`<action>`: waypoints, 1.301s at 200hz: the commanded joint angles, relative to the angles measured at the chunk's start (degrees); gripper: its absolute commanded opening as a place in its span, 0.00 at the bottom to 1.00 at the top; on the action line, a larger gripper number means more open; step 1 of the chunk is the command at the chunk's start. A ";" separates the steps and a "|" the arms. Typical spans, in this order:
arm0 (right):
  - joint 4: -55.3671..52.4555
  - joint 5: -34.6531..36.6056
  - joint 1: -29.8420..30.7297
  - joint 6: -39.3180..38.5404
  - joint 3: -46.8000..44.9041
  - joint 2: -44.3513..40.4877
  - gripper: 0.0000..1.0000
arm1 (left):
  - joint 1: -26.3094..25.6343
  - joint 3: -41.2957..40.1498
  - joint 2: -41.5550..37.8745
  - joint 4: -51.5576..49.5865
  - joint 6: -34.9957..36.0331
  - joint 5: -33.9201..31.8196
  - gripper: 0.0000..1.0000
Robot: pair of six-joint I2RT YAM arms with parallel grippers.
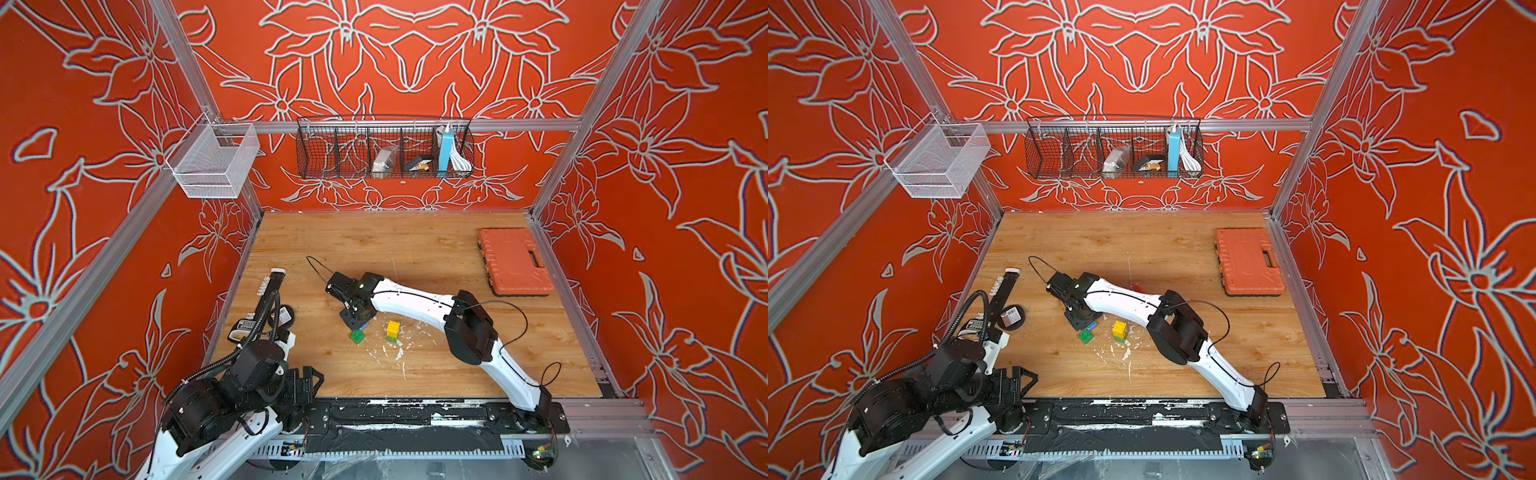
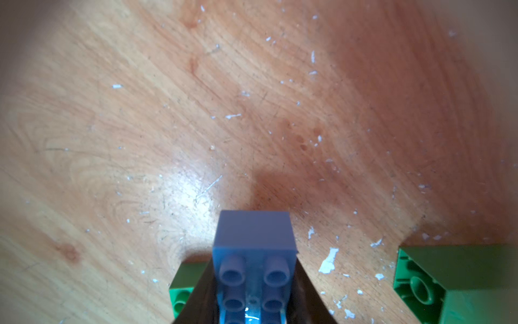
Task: Assemble the letter r with lego
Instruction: Adjust the lego brick at the center of the board, then assemble the lego brick with the lego brick.
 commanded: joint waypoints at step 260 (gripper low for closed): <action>3.64 -8.19 2.16 -10.81 -4.85 -4.57 0.00 | 0.11 -0.70 -0.26 0.21 0.58 0.11 0.95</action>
